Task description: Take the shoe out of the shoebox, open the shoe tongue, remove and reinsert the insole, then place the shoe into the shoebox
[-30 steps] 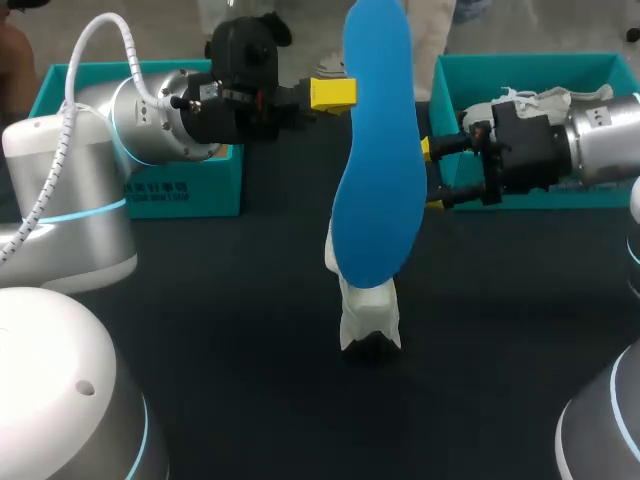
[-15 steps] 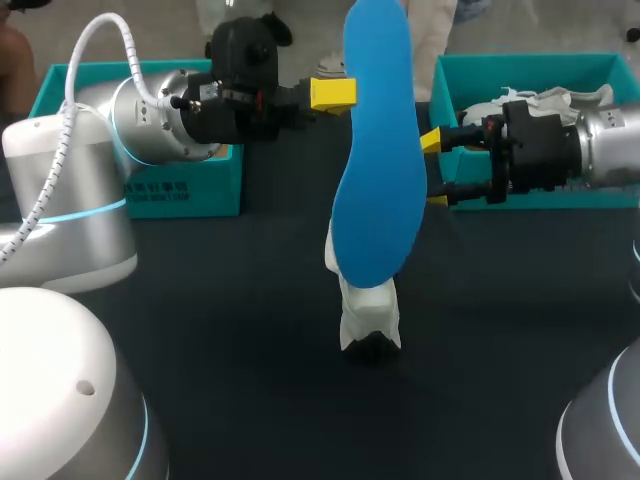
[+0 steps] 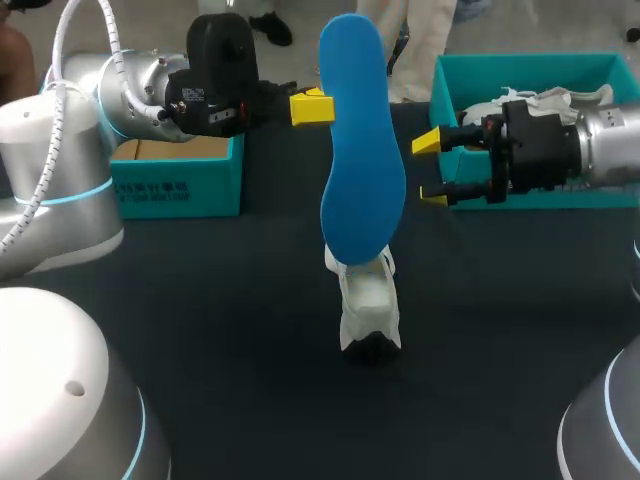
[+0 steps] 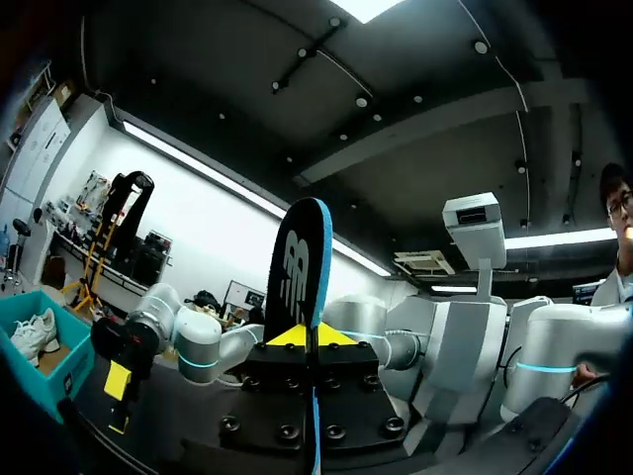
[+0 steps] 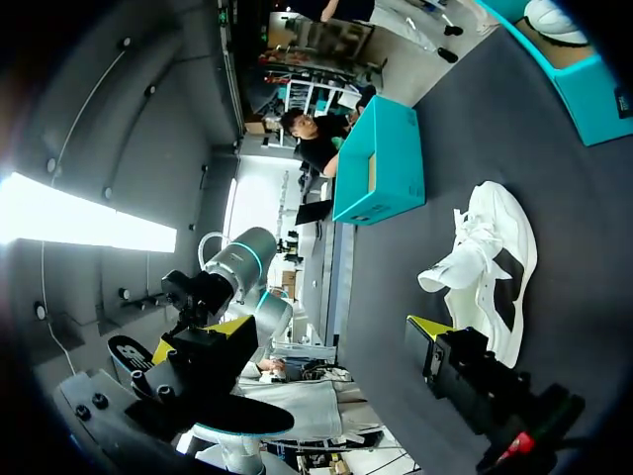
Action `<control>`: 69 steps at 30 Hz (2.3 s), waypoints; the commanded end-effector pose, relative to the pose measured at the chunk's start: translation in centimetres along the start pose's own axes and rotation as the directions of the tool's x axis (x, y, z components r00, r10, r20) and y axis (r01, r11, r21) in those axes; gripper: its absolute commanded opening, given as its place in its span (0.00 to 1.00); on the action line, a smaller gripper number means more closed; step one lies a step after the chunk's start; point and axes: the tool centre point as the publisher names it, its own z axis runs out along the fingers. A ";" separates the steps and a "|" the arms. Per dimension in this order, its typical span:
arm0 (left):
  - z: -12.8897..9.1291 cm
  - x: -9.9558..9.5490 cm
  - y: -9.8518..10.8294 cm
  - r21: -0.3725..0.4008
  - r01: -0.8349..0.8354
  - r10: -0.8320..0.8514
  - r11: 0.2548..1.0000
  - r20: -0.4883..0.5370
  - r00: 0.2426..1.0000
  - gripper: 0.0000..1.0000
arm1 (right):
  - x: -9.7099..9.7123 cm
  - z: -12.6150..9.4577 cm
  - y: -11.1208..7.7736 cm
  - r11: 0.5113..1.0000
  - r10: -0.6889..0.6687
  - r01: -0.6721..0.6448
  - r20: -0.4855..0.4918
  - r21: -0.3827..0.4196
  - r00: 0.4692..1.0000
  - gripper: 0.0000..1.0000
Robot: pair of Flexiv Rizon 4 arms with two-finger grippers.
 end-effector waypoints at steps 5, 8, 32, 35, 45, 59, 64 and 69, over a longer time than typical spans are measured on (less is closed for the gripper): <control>-2.3 -1.7 1.1 -0.344 -0.266 0.275 0.901 -0.022 0.961 0.00 | 0.0 0.2 0.1 1.000 0.000 0.000 0.001 0.000 1.000 1.00; -2.9 -1.8 1.5 -0.371 -0.316 0.337 0.873 -0.007 0.941 0.00 | 0.0 0.2 0.1 1.000 0.000 0.000 0.001 0.000 1.000 1.00; -3.9 -2.7 3.8 -0.434 -0.668 0.690 0.605 -0.132 0.711 0.00 | 0.0 0.2 0.1 1.000 0.000 0.000 0.001 0.000 1.000 1.00; -4.3 -3.0 4.4 -0.426 -0.750 0.765 0.506 -0.180 0.618 0.00 | 0.0 0.2 0.1 1.000 0.000 0.000 0.001 0.000 1.000 1.00; -5.5 -4.2 5.8 -0.389 -0.913 0.838 0.120 -0.454 0.304 0.00 | 0.0 0.2 0.1 1.000 0.000 0.000 0.001 0.000 1.000 1.00; -6.3 -5.3 5.4 -0.290 -0.952 0.804 -0.097 -0.587 0.097 0.00 | 0.0 0.2 0.1 1.000 0.000 0.000 0.001 0.000 1.000 1.00; -6.3 -5.3 5.4 -0.290 -0.952 0.804 -0.097 -0.587 0.097 0.00 | 0.0 0.2 0.1 1.000 0.000 0.000 0.001 0.000 1.000 1.00; -6.5 -5.8 5.8 -0.295 -0.944 0.792 -0.150 -0.607 0.064 0.00 | 0.0 0.2 0.1 1.000 0.000 0.000 0.001 0.000 1.000 1.00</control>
